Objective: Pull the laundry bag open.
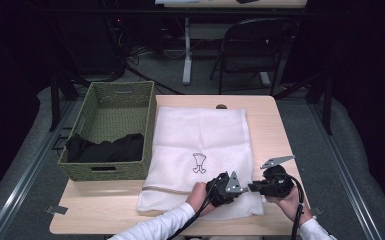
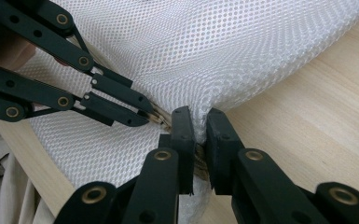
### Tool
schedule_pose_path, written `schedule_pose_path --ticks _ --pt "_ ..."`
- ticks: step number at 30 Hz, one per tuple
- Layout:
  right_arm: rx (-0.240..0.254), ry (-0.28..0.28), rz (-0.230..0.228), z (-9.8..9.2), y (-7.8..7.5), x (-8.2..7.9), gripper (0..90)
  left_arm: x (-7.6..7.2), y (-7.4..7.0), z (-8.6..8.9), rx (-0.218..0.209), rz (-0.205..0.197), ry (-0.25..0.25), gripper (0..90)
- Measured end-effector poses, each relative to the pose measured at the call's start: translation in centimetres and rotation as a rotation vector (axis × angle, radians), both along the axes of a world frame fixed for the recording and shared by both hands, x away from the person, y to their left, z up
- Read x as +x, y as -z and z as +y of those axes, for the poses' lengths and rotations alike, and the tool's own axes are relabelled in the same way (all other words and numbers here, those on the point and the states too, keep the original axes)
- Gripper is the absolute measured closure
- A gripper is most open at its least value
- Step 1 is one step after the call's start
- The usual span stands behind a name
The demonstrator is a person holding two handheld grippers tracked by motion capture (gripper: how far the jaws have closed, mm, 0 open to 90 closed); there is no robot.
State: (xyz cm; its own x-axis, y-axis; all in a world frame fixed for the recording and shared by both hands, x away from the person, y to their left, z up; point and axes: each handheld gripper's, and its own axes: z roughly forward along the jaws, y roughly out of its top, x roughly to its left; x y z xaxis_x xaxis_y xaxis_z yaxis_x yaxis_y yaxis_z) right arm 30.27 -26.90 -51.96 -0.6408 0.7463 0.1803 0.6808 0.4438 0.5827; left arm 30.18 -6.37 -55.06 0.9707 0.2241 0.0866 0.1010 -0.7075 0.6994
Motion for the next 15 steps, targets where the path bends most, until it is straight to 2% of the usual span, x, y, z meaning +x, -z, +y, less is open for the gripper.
schedule_pose_path --ticks 4,5,15 --pt "-0.008 0.007 0.002 0.1 0.0 -0.1 83.4 -0.1 0.0 0.1 0.016 -0.003 -0.002 87.2" --pt "-0.006 0.005 0.002 0.0 0.0 0.0 83.4 0.1 0.0 0.4 0.011 0.012 -0.009 87.2" --pt "-0.024 0.010 0.003 0.0 0.1 0.0 83.5 0.0 0.2 1.7 0.031 0.027 -0.022 87.2"
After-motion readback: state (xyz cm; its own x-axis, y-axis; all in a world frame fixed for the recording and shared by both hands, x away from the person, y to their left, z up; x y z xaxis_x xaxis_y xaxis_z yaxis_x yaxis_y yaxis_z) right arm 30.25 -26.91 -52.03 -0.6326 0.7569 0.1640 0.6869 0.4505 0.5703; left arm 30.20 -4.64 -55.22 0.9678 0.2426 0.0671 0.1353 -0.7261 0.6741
